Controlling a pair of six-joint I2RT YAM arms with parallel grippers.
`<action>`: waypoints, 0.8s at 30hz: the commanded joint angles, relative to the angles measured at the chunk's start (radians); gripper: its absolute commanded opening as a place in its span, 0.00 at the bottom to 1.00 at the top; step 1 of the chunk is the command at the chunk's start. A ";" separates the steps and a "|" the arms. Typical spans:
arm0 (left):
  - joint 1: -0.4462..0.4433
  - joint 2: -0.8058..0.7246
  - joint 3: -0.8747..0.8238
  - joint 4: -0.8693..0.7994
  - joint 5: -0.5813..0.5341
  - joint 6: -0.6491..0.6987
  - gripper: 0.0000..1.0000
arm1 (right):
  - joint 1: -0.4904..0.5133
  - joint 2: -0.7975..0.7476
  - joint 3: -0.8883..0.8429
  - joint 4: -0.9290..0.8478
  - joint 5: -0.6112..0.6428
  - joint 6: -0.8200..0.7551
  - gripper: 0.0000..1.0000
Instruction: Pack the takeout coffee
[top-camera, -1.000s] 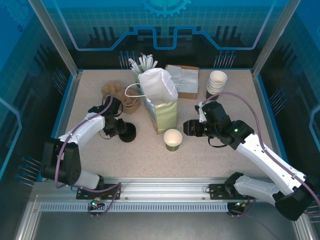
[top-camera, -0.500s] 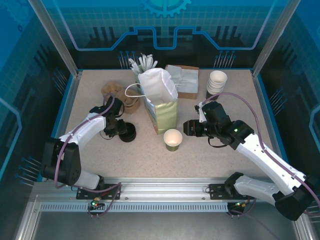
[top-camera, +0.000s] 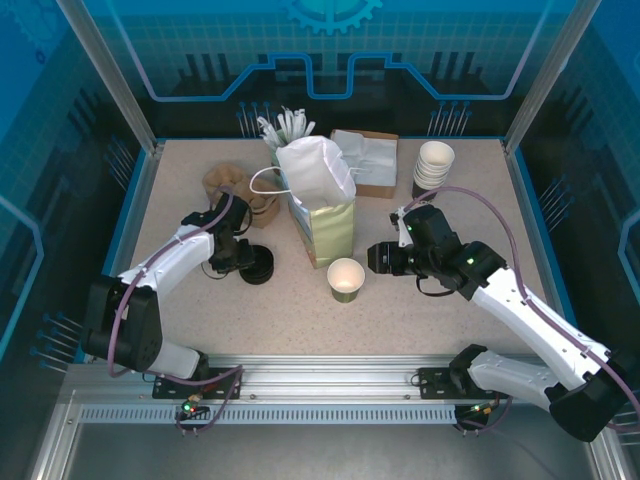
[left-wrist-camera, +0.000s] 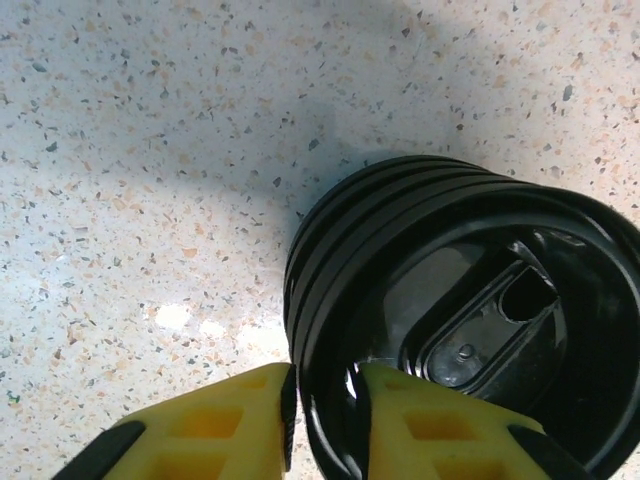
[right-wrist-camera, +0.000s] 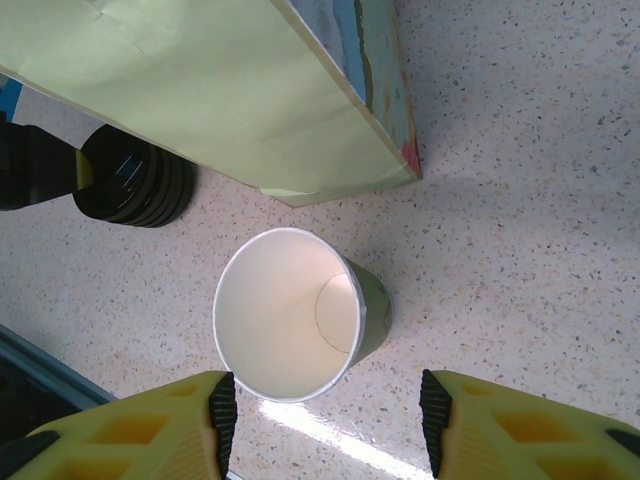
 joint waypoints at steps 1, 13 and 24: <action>-0.012 -0.008 0.036 -0.046 -0.030 0.009 0.35 | -0.013 -0.018 -0.011 -0.011 -0.005 0.007 0.53; -0.016 0.008 0.031 -0.035 -0.032 0.009 0.32 | -0.017 -0.022 -0.019 -0.009 -0.004 0.004 0.53; -0.023 0.029 0.025 -0.018 -0.028 0.004 0.26 | -0.027 -0.023 -0.033 -0.005 -0.009 0.002 0.53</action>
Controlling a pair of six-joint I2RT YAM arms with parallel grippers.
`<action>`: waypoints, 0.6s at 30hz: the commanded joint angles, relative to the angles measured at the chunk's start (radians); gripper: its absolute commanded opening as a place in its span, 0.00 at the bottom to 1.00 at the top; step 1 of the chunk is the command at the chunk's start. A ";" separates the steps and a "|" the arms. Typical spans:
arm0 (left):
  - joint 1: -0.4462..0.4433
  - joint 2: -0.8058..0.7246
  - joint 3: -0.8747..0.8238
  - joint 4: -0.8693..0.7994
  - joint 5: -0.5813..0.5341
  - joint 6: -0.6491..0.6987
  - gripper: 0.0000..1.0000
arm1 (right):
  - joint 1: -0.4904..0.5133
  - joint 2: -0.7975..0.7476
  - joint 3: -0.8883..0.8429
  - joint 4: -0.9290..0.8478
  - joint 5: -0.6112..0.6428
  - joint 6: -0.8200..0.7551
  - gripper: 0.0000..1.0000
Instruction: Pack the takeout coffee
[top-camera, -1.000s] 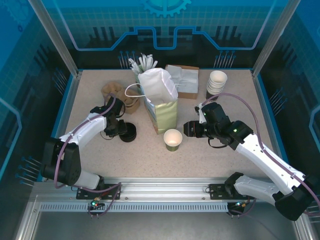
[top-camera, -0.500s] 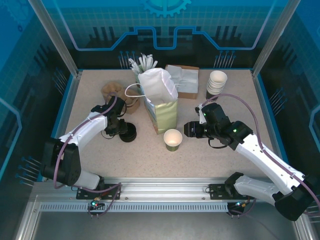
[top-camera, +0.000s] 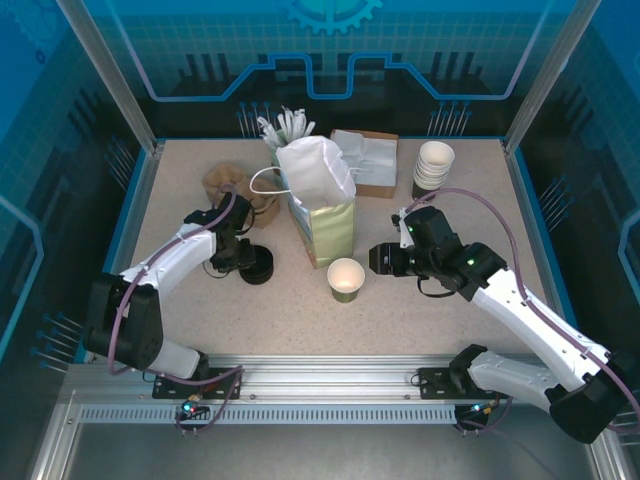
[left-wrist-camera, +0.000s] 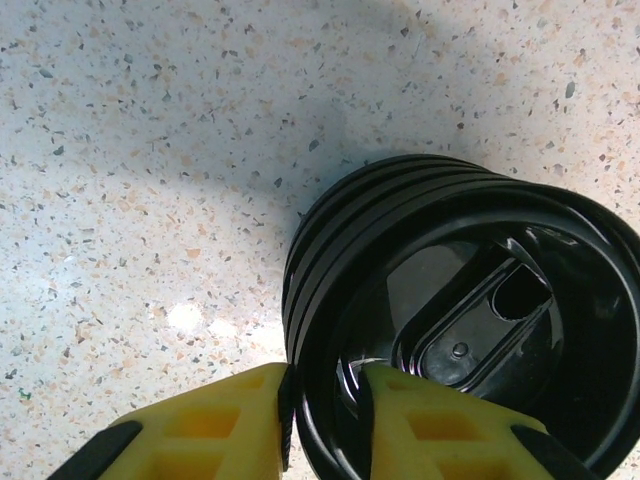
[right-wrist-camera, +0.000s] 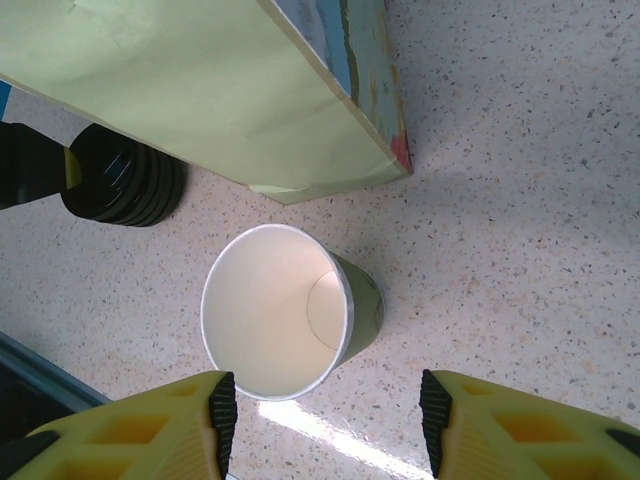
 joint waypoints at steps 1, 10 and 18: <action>-0.009 0.014 0.011 -0.002 -0.009 0.001 0.25 | -0.016 -0.014 -0.017 -0.004 -0.011 0.004 0.53; -0.019 -0.020 0.043 -0.041 -0.017 0.005 0.17 | -0.019 -0.022 -0.005 0.012 -0.051 0.011 0.53; -0.059 -0.118 0.115 -0.180 -0.048 0.005 0.17 | 0.008 -0.053 0.030 0.041 -0.116 0.052 0.53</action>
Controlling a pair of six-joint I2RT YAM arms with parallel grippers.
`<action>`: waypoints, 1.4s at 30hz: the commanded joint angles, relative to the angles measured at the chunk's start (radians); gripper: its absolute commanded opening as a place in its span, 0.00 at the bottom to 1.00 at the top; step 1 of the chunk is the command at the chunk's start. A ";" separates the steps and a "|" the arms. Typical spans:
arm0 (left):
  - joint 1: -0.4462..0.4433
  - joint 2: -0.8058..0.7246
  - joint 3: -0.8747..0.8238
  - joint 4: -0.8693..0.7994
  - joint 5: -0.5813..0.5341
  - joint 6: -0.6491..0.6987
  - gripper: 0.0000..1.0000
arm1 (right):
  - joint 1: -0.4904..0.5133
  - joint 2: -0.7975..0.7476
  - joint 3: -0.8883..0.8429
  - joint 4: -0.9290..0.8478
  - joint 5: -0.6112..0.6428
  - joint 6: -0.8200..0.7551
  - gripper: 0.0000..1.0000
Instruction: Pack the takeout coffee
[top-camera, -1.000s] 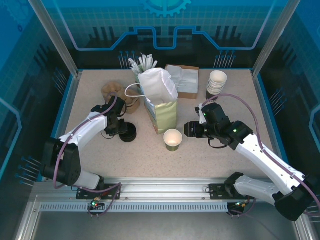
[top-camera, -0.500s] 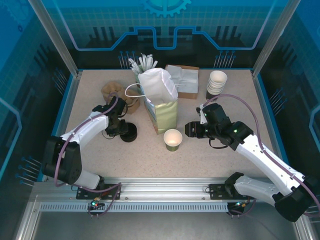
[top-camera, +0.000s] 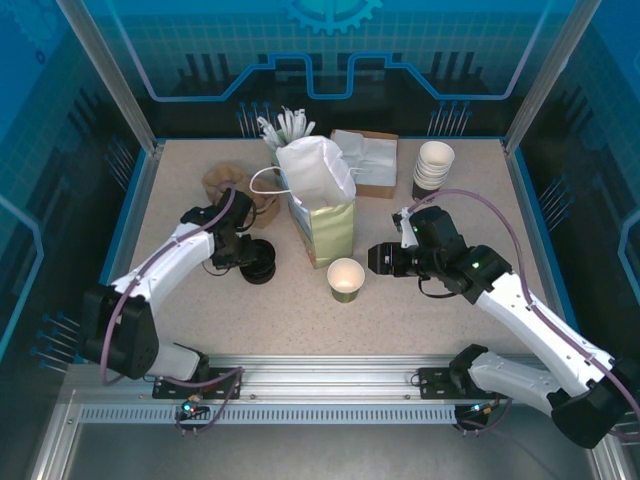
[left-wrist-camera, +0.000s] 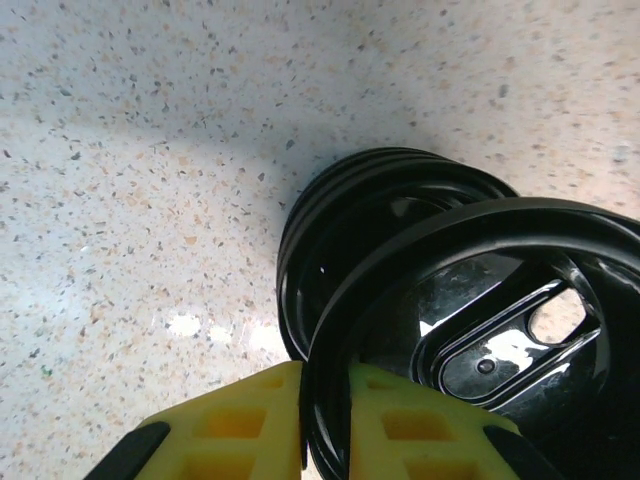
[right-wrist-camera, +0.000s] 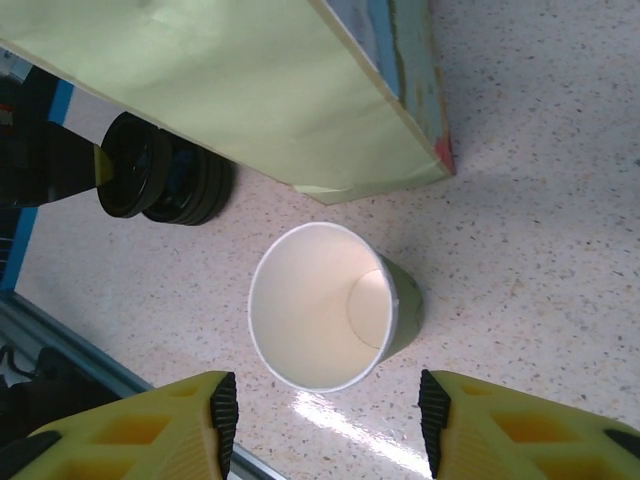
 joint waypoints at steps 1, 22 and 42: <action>-0.030 -0.064 0.060 -0.122 -0.036 0.005 0.17 | 0.025 -0.020 0.047 0.007 -0.031 0.029 0.53; -0.552 -0.181 0.259 -0.421 -0.089 -0.273 0.17 | 0.338 0.085 0.175 -0.037 0.089 0.120 0.58; -0.694 0.032 0.463 -0.309 -0.046 -0.296 0.17 | 0.376 0.113 0.151 -0.031 0.123 0.130 0.60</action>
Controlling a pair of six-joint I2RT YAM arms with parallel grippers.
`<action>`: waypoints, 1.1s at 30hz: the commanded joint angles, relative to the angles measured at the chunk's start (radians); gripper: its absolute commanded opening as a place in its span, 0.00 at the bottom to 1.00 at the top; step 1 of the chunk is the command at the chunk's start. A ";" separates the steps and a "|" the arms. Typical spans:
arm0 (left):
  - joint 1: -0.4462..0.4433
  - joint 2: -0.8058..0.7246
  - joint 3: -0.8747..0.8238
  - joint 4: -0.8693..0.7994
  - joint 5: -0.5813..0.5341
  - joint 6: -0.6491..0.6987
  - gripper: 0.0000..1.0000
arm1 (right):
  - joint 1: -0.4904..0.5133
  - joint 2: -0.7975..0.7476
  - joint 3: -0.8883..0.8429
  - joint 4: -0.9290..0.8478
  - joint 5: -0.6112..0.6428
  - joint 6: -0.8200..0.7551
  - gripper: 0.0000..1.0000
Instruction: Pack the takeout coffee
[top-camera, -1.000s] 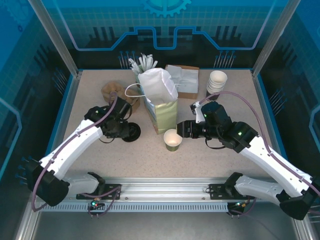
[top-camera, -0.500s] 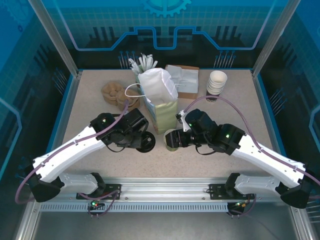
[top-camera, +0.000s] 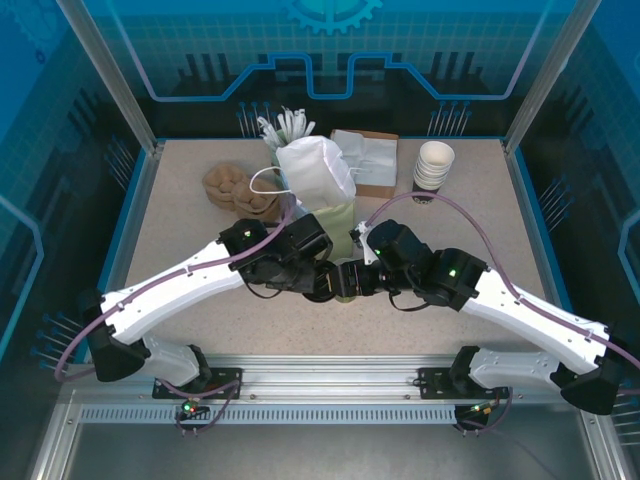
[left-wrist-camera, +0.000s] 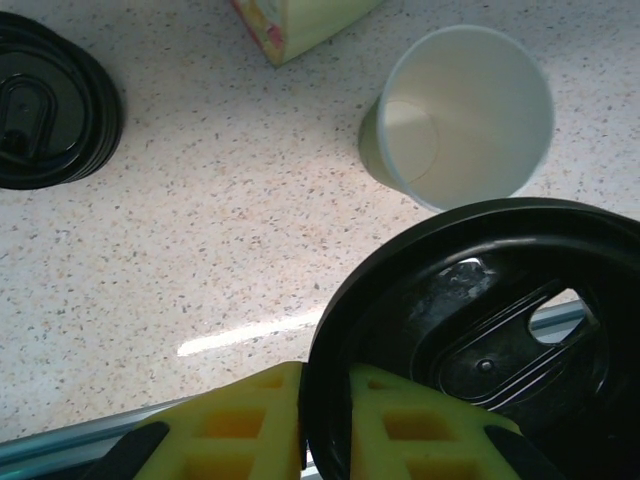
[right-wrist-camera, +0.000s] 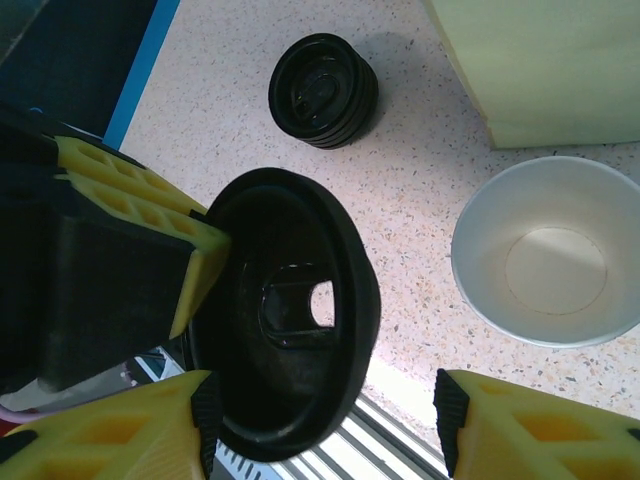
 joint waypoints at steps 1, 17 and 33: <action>-0.010 0.016 0.050 0.016 0.017 -0.003 0.17 | 0.011 0.009 0.002 -0.010 0.030 0.004 0.60; -0.026 0.036 0.077 0.024 0.028 -0.006 0.17 | -0.041 0.000 -0.031 -0.002 0.024 -0.019 0.38; -0.029 -0.007 0.063 0.119 0.065 0.047 0.31 | -0.115 -0.033 -0.051 -0.004 -0.032 -0.045 0.00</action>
